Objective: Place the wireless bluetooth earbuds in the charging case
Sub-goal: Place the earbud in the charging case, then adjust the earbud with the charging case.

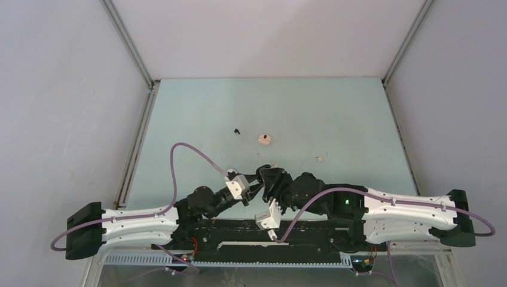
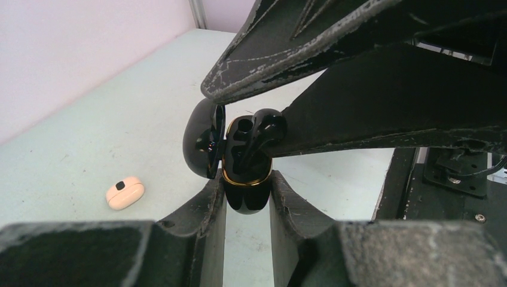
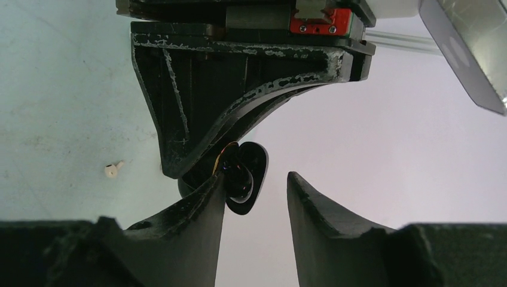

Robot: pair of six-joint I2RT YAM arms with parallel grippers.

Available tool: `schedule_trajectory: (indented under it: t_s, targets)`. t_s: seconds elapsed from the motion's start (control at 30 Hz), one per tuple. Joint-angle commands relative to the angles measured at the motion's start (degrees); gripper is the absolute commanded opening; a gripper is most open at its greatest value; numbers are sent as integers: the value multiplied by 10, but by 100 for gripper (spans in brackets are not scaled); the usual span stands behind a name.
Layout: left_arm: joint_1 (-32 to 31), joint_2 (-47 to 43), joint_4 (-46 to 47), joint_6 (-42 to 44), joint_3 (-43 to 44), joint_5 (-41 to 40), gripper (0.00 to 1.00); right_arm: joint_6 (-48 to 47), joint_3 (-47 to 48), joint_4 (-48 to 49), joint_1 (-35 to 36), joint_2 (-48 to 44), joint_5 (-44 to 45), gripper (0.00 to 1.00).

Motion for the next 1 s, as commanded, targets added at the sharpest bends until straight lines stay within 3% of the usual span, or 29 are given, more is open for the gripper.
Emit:
schedule_trajectory:
  t_s: [0.0, 0.37, 0.83, 0.97]
  targets:
    - [-8, -8, 46, 21, 9, 10, 3, 37, 49, -59, -8, 18, -23, 45]
    - [-18, -19, 38, 33, 5, 7, 3, 91, 117, -159, -28, 58, -62, 46]
    - [-19, -31, 41, 33, -5, 3, 4, 172, 248, -317, -76, 134, -147, 56]
    - [-20, -32, 40, 33, -7, 6, 4, 197, 301, -365, -92, 163, -192, 63]
